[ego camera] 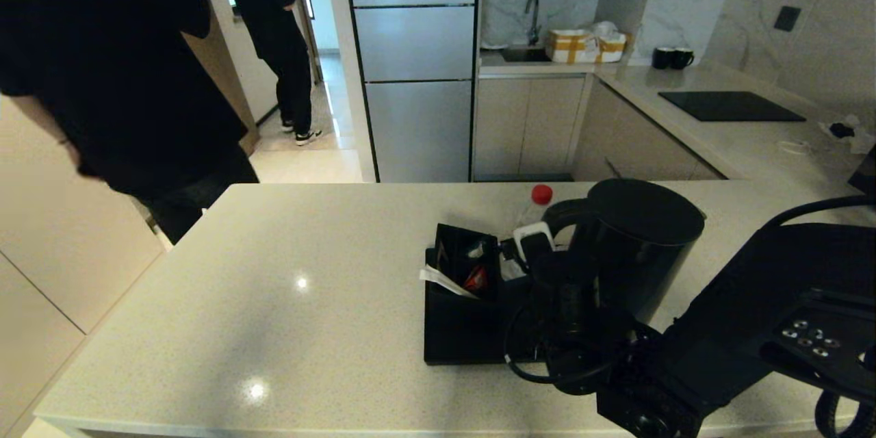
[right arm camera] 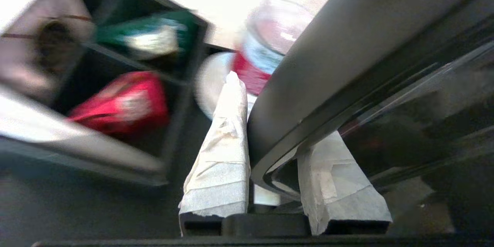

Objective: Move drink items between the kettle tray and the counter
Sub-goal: Return the kettle to its original position

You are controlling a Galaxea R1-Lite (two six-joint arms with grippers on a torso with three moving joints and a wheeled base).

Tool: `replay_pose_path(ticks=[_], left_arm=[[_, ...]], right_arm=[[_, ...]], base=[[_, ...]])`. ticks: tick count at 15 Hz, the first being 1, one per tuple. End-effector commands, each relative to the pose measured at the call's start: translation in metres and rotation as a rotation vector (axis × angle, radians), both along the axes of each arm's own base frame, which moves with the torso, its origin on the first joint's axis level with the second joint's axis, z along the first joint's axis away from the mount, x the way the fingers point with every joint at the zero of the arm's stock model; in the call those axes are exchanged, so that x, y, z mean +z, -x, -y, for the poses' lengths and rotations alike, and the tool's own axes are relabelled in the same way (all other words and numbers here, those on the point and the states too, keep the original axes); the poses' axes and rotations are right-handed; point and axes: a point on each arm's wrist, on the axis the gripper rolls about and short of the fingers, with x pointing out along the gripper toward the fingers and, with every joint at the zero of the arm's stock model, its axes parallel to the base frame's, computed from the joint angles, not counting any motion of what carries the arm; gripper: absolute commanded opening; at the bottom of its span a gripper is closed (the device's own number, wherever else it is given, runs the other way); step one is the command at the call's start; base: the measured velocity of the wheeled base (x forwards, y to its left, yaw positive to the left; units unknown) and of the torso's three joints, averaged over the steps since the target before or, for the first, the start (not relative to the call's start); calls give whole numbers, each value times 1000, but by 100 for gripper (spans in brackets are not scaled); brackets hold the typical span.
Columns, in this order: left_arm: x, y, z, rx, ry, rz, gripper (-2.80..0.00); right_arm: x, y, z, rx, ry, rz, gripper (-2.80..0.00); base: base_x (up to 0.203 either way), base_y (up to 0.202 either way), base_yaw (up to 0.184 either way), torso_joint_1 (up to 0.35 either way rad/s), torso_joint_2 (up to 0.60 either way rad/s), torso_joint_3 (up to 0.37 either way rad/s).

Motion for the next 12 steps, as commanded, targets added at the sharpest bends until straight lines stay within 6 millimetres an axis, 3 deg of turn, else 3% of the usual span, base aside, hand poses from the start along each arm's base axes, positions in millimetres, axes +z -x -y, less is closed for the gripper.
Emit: replay_pose_path(ticks=[1,5,12], left_arm=[[0,0,0,0,0,0,-280],[0,0,0,0,0,0,-280],[0,0,0,1,0,0,-280]], right_arm=[[2,4,-5,17,-5,8,-280],[-2,11,-9,65,6,-21,-280],[-20,13,5,62,-33,-86,-280]], base=[[0,0,0,0,0,0],[0,0,0,0,0,0],[0,0,0,0,0,0]])
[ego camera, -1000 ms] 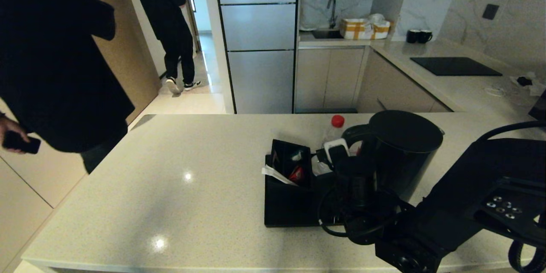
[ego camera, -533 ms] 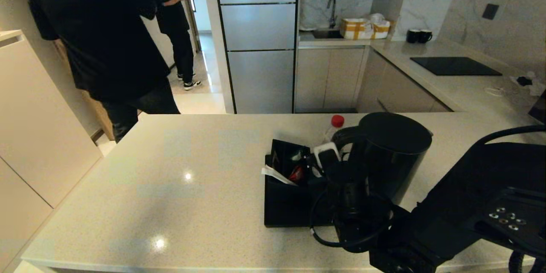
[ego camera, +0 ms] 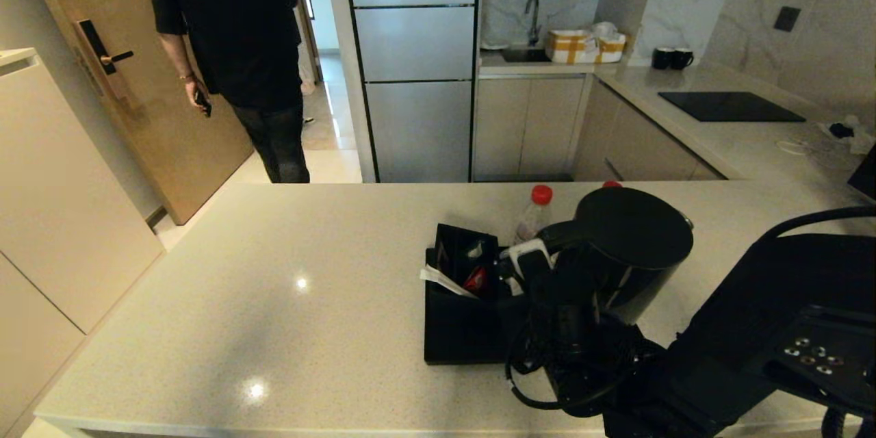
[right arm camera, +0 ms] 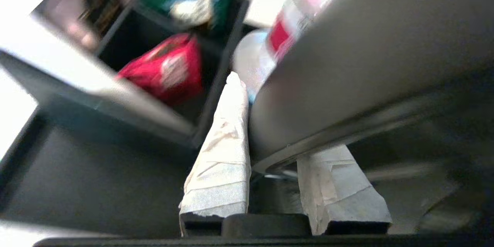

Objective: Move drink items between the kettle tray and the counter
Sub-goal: Return the kettle to its original position

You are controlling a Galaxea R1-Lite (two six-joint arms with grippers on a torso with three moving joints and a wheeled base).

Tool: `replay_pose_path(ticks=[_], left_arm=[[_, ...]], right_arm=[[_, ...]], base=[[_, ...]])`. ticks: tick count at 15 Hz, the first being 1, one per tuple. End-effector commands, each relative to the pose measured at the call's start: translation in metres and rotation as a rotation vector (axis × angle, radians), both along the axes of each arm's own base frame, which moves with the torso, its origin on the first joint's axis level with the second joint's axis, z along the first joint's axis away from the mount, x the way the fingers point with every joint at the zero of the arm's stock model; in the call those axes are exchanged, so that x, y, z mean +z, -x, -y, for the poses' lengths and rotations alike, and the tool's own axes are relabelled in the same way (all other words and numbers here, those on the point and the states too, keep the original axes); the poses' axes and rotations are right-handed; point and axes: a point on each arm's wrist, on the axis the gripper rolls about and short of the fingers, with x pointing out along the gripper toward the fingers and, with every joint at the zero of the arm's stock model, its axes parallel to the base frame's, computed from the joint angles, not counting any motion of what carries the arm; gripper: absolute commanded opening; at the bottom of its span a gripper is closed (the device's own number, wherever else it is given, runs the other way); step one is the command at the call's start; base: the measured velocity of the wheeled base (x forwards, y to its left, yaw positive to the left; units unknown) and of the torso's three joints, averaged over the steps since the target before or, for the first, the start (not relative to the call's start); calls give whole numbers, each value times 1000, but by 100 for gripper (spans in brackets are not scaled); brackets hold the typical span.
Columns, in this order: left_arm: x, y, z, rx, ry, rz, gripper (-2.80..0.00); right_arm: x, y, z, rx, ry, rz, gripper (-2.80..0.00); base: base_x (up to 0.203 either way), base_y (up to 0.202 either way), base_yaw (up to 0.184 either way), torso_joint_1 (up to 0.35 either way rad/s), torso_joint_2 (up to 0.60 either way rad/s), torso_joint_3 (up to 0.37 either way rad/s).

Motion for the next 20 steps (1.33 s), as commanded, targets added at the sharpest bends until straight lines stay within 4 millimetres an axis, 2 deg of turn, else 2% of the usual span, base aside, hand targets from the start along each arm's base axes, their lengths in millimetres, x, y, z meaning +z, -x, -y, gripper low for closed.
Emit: replay_pose_path(ticks=[1,5,10,16,17,20], left_arm=[[0,0,0,0,0,0,-280],[0,0,0,0,0,0,-280],[0,0,0,0,0,0,-280],[0,0,0,0,0,0,-280],[0,0,0,0,0,0,-280],[0,0,0,0,0,0,-280]], right_arm=[[-9,2,3,-14,-8,-21,-280],[-18,1,2,-9,12,-39,-280],[-11,0,4,-23,-15,-20,-280],[-15,2,7,-48,-43,-35,-280],[-15,2,7,-49,-46,-34,0],[-15,3,7,-50,-49,-32,0]], base=[[0,0,0,0,0,0],[0,0,0,0,0,0],[0,0,0,0,0,0],[0,0,0,0,0,0],[0,0,0,0,0,0],[0,0,0,0,0,0]])
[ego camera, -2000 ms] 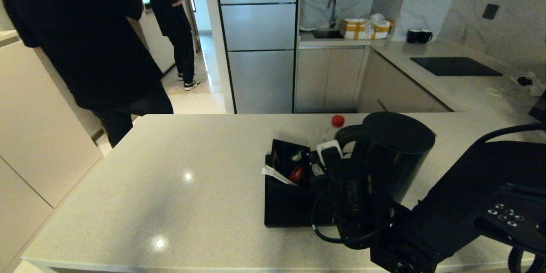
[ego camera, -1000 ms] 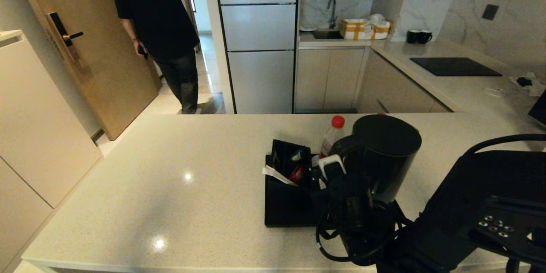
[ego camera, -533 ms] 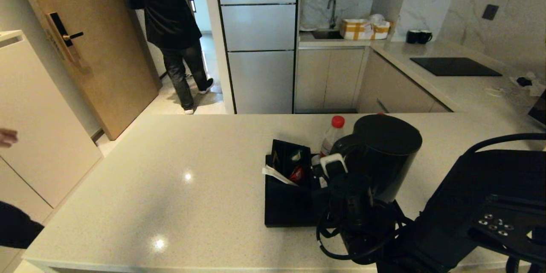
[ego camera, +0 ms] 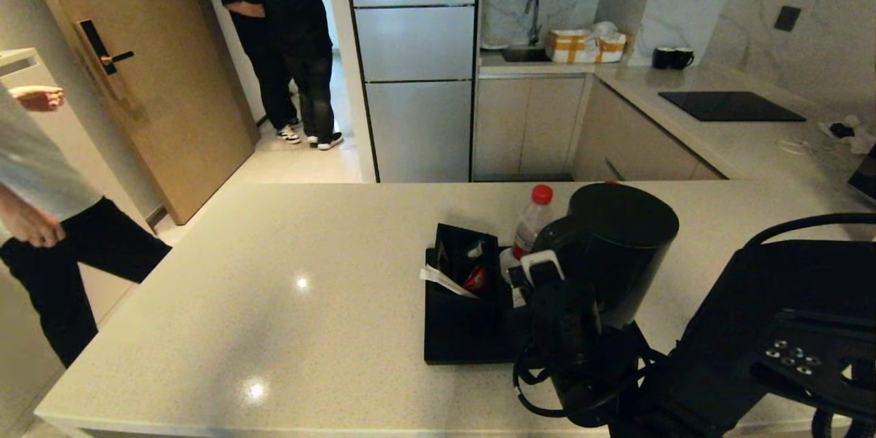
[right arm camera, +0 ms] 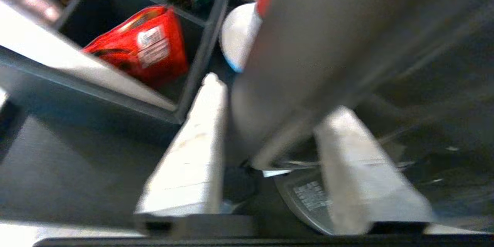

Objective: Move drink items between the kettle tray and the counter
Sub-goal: Return the kettle to its original position

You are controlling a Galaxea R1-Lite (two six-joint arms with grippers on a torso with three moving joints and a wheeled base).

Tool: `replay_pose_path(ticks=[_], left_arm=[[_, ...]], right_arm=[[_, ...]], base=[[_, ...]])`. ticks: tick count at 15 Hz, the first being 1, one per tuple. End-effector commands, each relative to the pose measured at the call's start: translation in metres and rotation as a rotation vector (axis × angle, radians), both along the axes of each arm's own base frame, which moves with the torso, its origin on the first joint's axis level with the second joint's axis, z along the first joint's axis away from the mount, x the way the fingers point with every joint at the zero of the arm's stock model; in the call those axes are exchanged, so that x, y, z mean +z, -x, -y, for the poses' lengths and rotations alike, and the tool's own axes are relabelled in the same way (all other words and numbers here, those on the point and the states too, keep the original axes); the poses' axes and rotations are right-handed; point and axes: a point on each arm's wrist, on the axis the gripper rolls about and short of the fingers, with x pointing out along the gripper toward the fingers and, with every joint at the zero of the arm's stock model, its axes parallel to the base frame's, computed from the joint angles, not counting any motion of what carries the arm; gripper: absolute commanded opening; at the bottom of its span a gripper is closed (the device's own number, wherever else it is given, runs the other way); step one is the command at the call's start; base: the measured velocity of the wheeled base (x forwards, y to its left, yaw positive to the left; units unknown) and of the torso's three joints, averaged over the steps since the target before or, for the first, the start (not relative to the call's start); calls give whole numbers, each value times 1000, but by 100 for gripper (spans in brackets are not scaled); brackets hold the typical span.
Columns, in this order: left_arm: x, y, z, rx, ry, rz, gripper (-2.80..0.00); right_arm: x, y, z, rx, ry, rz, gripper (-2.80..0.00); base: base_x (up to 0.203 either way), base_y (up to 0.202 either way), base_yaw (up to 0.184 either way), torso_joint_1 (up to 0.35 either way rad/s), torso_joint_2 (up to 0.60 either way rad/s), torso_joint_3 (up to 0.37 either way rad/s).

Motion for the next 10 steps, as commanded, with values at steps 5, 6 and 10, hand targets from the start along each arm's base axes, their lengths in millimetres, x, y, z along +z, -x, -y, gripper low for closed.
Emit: replay_pose_path(ticks=[5,6,10], left_arm=[[0,0,0,0,0,0,-280],[0,0,0,0,0,0,-280],[0,0,0,0,0,0,-280]], right_arm=[[1,6,3,14,-9,6,0],[-1,9,5,15,-2,-1,0],[-5,17,9,25,-6,3,0]], base=[[0,0,0,0,0,0],[0,0,0,0,0,0],[0,0,0,0,0,0]])
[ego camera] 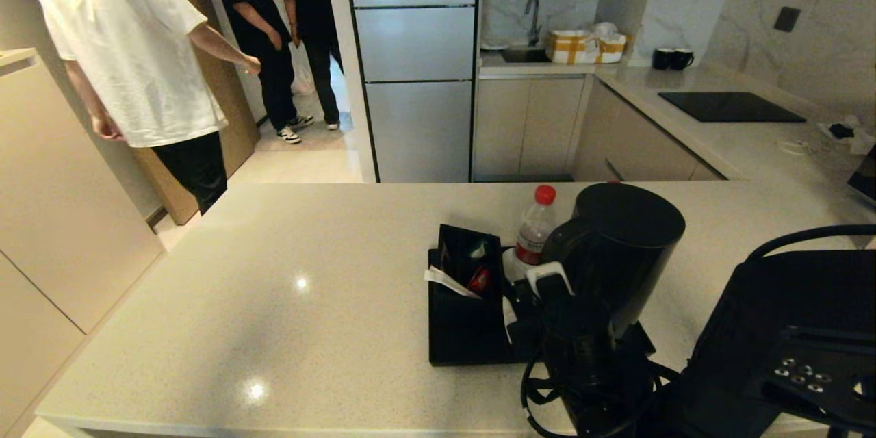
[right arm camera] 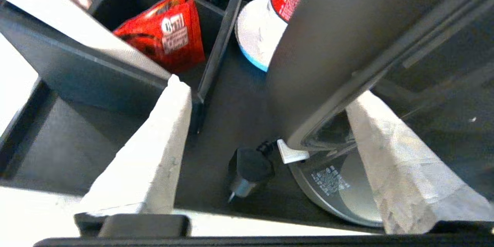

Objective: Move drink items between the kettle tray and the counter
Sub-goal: Return the kettle to its original position

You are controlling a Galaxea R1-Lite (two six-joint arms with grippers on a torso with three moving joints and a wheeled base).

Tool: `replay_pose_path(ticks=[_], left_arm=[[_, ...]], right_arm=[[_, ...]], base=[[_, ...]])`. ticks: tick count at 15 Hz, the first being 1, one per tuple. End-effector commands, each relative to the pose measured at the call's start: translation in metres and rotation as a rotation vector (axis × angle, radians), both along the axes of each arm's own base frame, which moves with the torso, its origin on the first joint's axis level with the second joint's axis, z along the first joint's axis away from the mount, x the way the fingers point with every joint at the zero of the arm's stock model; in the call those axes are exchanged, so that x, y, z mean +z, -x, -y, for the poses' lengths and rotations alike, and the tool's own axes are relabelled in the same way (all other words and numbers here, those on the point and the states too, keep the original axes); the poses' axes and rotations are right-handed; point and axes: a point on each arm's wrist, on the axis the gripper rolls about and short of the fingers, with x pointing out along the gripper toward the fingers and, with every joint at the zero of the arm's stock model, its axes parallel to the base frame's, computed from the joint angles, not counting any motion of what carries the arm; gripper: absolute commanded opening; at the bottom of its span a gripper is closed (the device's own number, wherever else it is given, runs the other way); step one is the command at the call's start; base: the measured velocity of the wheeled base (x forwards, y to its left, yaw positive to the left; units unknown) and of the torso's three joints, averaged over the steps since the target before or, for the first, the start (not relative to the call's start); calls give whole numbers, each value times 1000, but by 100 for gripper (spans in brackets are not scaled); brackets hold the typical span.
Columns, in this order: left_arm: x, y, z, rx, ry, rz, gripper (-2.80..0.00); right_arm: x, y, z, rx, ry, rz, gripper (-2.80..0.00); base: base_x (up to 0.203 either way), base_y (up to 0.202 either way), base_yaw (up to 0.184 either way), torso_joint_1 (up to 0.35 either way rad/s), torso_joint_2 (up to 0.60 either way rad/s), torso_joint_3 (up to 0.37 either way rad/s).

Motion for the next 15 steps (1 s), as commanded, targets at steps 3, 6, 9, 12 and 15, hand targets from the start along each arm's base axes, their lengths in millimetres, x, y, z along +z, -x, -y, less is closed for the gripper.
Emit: replay_pose_path(ticks=[3,6,9,12,15], left_arm=[[0,0,0,1,0,1,-280],[0,0,0,1,0,1,-280],[0,0,0,1,0,1,-280],[0,0,0,1,0,-1,-280],[0,0,0,1,0,-1,-280]], right_arm=[[-4,7,-3,19,3,-3,0],[-7,17,-1,60,3,-16,0],[-8,24,3,88,-32,4,0],[-6,25,5,79,-92,13,0],[-4,29,8,106,-141,19,0]], base=[[0,0,0,0,0,0],[0,0,0,0,0,0],[0,0,0,0,0,0],[0,0,0,0,0,0],[0,0,0,0,0,0]])
